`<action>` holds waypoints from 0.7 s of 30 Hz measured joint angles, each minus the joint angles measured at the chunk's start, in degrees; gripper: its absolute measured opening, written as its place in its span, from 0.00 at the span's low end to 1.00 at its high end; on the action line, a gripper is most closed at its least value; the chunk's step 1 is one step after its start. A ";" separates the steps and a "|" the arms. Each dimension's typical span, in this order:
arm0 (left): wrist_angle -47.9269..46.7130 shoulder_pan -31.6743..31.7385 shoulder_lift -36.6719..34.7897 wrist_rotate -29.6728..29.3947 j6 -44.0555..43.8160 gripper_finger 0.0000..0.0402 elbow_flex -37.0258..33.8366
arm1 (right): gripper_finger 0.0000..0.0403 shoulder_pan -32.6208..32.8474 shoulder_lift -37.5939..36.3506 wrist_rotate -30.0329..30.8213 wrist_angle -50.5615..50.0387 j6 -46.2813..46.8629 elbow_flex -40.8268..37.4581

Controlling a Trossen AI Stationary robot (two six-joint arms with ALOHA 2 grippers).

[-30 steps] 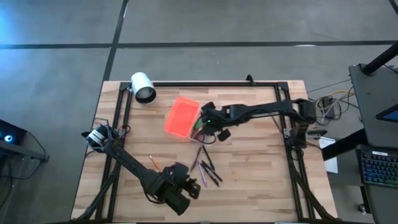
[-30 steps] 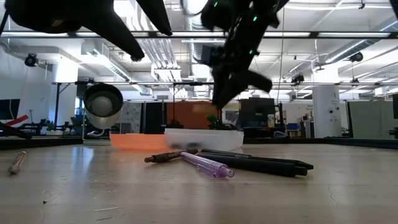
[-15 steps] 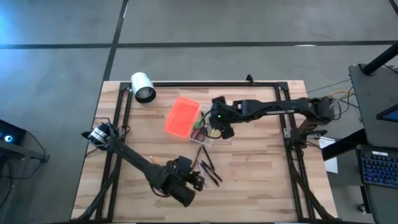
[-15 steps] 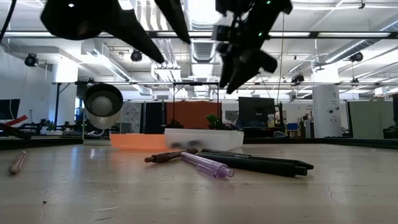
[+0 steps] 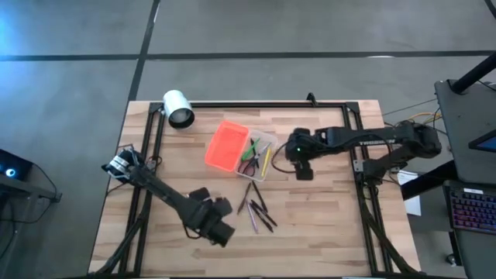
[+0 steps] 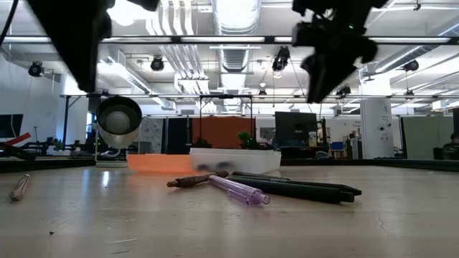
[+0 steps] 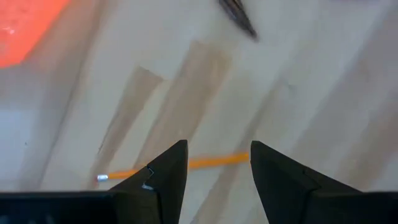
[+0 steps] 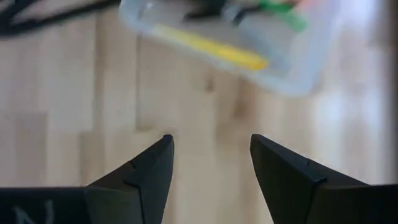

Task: Pick & place school supplies into a supply box
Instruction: Put the yellow pencil into the orange supply box

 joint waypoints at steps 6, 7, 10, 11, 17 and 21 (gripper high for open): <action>-3.56 1.32 -0.51 6.96 -19.02 0.39 -2.86 | 0.51 3.25 -3.21 -1.96 3.63 7.58 -6.53; -2.73 1.09 -0.91 7.76 -23.26 0.39 -4.00 | 0.51 3.72 -3.35 -1.91 4.85 8.50 -7.04; 1.20 -1.06 -2.37 9.17 -35.16 0.39 -7.05 | 0.51 5.18 -3.88 -1.91 7.44 8.69 -7.29; 2.81 -1.95 -2.79 9.16 -39.07 0.39 -8.08 | 0.51 5.51 -3.95 -1.93 7.84 8.64 -7.06; 6.44 -7.16 -4.03 4.52 -65.54 0.39 -13.28 | 0.51 5.63 -2.61 -1.72 9.04 8.92 -4.86; 7.41 -7.84 -3.79 4.23 -73.20 0.39 -16.51 | 0.51 5.74 -1.27 -1.91 11.13 9.21 -4.03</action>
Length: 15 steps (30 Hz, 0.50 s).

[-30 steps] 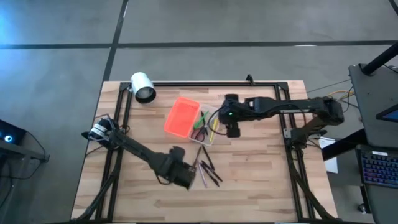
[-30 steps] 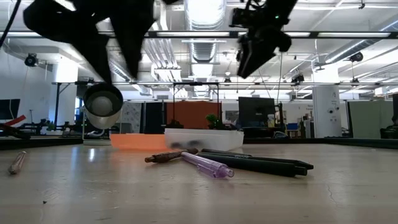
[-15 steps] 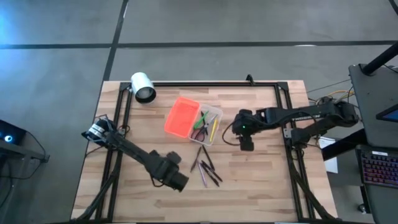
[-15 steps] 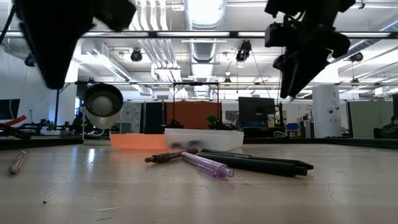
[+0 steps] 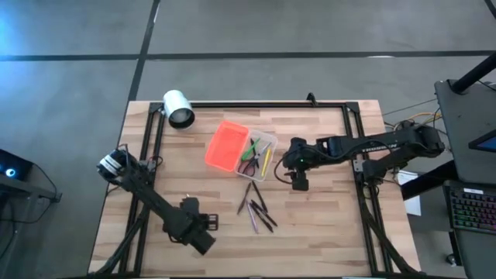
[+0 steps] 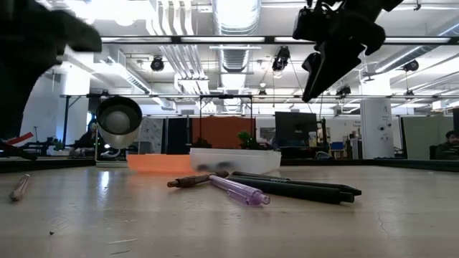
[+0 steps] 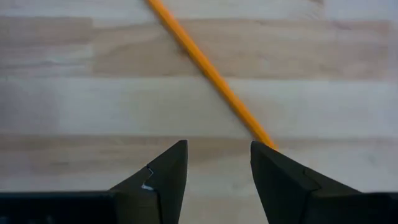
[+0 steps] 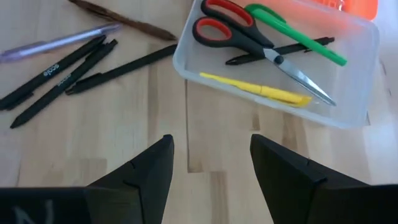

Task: Pick & place school supplies into a supply box
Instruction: Put the yellow pencil into the orange supply box

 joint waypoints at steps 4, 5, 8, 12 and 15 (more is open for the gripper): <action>0.30 1.80 0.07 0.57 -1.34 0.38 -3.74 | 0.51 -0.04 1.13 0.03 0.56 -0.02 0.49; 0.19 2.49 0.07 0.59 -2.04 0.37 -4.90 | 0.51 -0.04 1.31 0.03 0.44 -0.01 0.48; 2.20 4.59 0.03 0.59 -3.01 0.35 -8.14 | 0.51 -0.04 1.69 0.02 0.37 0.46 0.47; 11.21 7.45 -0.29 0.02 -1.04 0.35 -12.68 | 0.51 -0.04 1.56 0.04 0.08 1.37 0.33; 15.48 8.80 -0.56 -0.44 0.20 0.35 -15.27 | 0.51 -0.02 1.33 0.04 -0.05 2.86 0.24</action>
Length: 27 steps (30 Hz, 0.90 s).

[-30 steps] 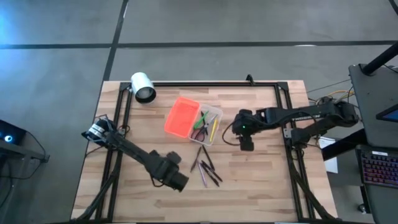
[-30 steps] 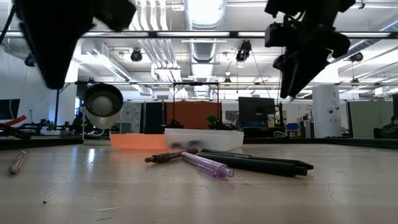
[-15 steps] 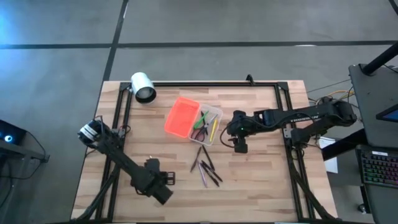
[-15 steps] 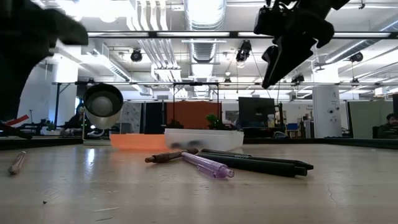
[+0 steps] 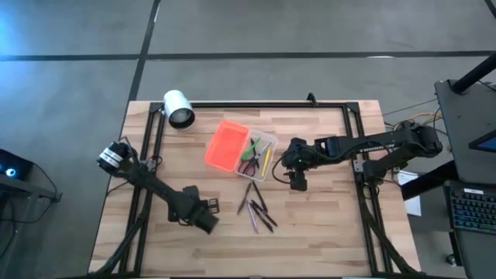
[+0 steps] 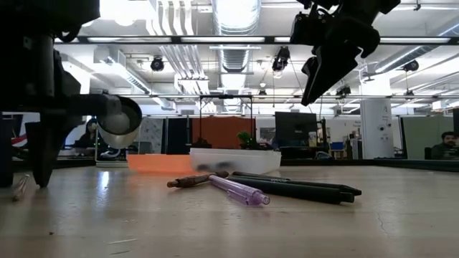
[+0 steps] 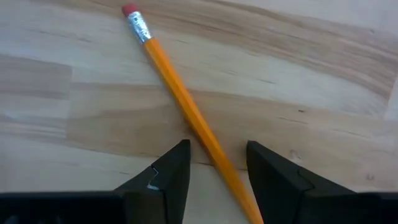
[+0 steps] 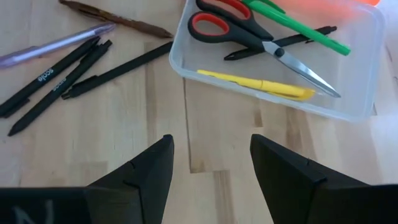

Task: Pick & place school supplies into a supply box
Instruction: Put the yellow pencil into the orange supply box

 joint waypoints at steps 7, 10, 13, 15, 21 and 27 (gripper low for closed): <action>5.05 3.01 -0.75 -8.78 1.45 0.35 1.61 | 0.51 -0.02 -0.01 0.04 -0.63 0.60 -0.44; 8.84 4.49 -0.99 -14.81 3.13 0.35 2.03 | 0.51 -0.02 -0.01 0.04 -0.53 0.60 -0.47; 12.31 4.71 -1.27 -18.58 5.24 0.35 1.99 | 0.51 0.00 -0.01 -0.32 -0.47 1.52 -0.47; 12.55 4.66 -1.27 -18.53 6.53 0.35 2.24 | 0.51 0.07 -0.01 -1.12 -0.46 2.84 -0.47; 11.16 3.57 -1.31 -18.45 7.33 0.35 2.23 | 0.51 1.65 0.39 -1.38 1.97 12.60 -0.49; 12.21 2.21 -1.34 -18.40 8.17 0.35 2.23 | 0.50 5.82 5.07 -1.79 11.73 22.68 -0.25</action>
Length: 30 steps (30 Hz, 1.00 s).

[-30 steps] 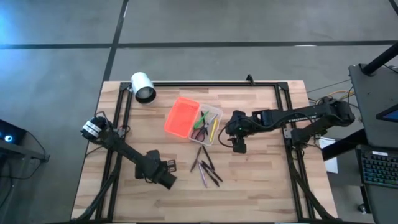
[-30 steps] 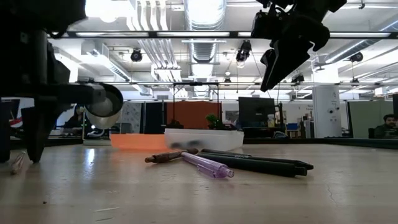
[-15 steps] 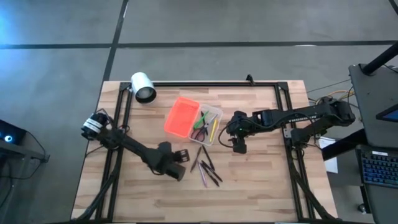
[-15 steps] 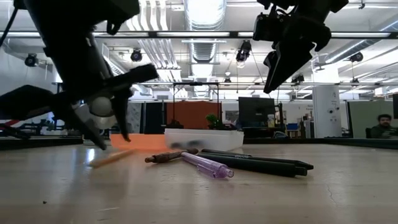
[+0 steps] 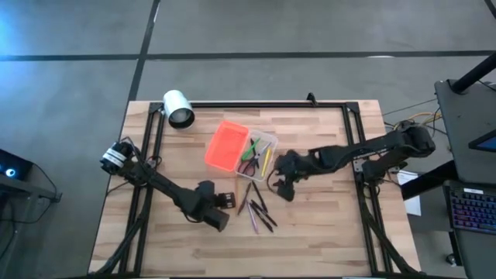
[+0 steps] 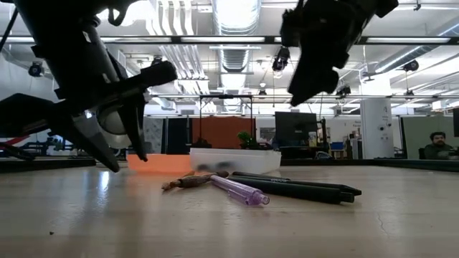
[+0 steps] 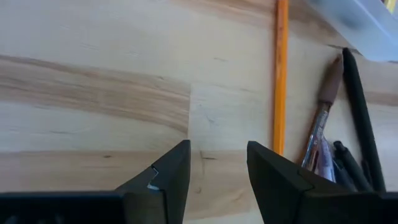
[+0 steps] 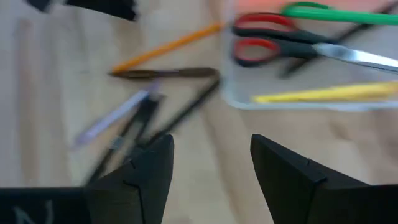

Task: Pick & place school supplies into a supply box
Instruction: Put the yellow pencil into the orange supply box

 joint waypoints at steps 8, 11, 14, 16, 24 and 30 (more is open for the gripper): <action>1.16 -2.08 0.11 -1.86 3.47 0.35 0.31 | 0.39 6.22 11.24 -0.27 2.68 -2.15 7.58; 0.28 -4.94 0.08 -3.64 2.03 0.35 1.78 | 0.30 6.57 14.91 -0.32 1.00 -2.70 11.57; -1.10 -7.86 0.07 -4.97 -0.69 0.35 2.62 | 0.20 6.53 17.71 0.05 0.98 -3.45 15.36; -1.27 -9.84 0.07 -6.36 -3.25 0.35 2.69 | 0.14 6.51 19.41 0.95 0.92 -4.99 17.65; -1.55 -16.46 0.05 -8.76 -8.17 0.35 3.04 | 0.02 4.63 29.22 -0.83 0.11 -9.47 25.80; -1.51 -17.86 0.04 -9.00 -7.66 0.35 5.05 | 0.02 4.89 35.38 -1.25 -1.00 -12.33 30.41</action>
